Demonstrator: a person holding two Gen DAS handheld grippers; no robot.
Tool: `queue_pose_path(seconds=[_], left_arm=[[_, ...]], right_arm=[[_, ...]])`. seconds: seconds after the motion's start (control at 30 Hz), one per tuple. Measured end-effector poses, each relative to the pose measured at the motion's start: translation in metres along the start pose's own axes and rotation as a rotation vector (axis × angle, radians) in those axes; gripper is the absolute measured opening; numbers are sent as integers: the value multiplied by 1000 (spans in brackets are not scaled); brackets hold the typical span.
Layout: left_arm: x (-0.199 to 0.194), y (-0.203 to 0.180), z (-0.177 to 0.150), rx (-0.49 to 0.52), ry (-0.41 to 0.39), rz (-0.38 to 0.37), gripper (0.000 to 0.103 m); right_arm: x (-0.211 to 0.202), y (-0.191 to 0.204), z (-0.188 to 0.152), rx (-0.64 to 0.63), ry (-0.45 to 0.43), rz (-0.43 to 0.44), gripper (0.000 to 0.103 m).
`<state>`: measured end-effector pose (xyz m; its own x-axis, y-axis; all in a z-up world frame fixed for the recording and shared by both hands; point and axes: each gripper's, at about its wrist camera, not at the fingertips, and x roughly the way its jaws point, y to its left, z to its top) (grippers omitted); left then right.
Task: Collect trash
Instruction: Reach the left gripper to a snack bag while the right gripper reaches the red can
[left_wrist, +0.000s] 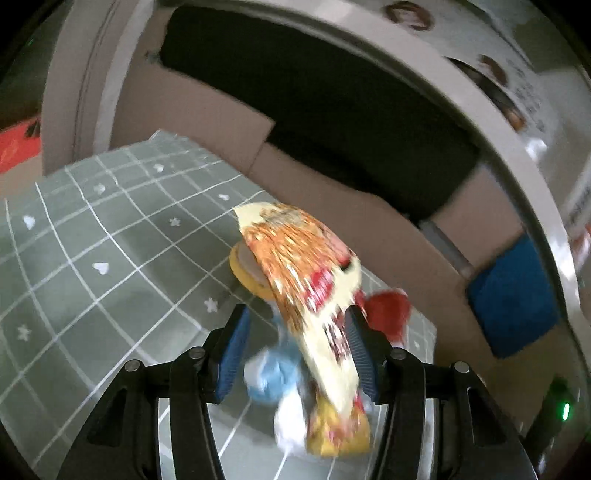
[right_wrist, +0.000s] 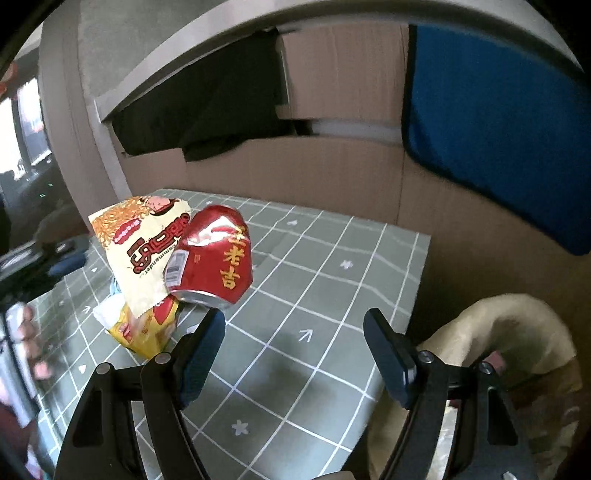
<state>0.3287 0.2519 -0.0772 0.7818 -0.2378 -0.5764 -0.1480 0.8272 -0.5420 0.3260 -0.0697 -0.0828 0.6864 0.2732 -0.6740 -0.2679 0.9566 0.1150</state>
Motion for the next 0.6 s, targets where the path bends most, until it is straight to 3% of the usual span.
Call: queue_pose_path(seconds=[0.17, 0.23, 0.3, 0.4, 0.6], left_arm=[[29, -5, 10, -78, 20, -31, 45], [30, -10, 7, -73, 37, -56, 19], [22, -18, 2, -22, 23, -62, 11], [-5, -23, -9, 54, -13, -58, 8], [-55, -4, -30, 97, 23, -12, 8]], right_arm=[[6, -1, -9, -31, 19, 25, 67], [9, 0, -12, -47, 39, 35, 64], [10, 0, -14, -56, 44, 46, 63], [10, 2, -14, -49, 36, 77, 63], [23, 15, 12, -16, 43, 206, 63]])
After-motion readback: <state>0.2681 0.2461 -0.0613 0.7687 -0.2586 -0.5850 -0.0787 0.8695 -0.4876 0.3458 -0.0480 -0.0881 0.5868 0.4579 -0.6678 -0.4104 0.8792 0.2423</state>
